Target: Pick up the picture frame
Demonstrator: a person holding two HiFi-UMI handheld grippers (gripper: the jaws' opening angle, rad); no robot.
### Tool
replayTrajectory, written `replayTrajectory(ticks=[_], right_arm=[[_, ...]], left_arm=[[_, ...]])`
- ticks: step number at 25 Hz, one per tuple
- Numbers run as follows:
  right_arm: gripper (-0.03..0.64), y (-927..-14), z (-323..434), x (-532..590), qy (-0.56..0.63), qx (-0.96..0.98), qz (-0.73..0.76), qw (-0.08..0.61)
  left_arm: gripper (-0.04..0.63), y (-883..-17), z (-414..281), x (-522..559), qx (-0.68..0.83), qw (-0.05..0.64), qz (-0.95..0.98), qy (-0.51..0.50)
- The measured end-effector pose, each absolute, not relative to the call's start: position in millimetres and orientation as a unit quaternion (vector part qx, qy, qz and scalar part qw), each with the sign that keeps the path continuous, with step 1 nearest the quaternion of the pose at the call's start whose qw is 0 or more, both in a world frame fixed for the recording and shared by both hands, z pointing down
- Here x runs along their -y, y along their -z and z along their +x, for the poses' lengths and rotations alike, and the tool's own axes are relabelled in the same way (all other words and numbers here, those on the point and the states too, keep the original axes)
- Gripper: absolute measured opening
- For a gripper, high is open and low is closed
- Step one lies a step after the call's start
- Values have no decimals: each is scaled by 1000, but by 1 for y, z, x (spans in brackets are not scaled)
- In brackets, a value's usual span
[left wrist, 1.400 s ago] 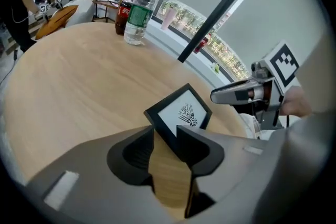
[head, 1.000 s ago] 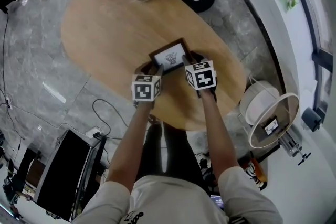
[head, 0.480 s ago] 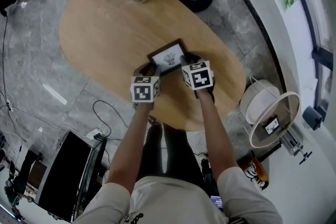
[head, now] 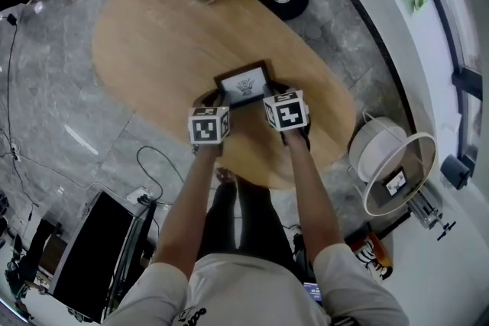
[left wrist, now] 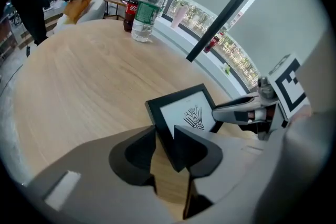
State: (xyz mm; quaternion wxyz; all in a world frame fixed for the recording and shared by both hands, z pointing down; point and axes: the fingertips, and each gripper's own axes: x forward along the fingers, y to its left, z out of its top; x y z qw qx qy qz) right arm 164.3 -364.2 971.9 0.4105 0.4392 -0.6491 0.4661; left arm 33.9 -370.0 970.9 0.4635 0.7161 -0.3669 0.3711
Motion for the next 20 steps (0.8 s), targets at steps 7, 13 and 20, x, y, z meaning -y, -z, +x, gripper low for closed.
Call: replayTrajectory(ticks=[7, 13, 20], right_arm=[[77, -936, 155, 364, -454, 656, 450, 401], [83, -893, 144, 347, -444, 663, 455, 395], [86, -830, 133, 328, -422, 673, 473, 381]], left_arm=[[108, -935, 25, 376, 392, 457, 721, -343], [95, -893, 14, 372, 405, 447, 733, -314], [89, -833, 3, 359, 415, 437, 746, -284]])
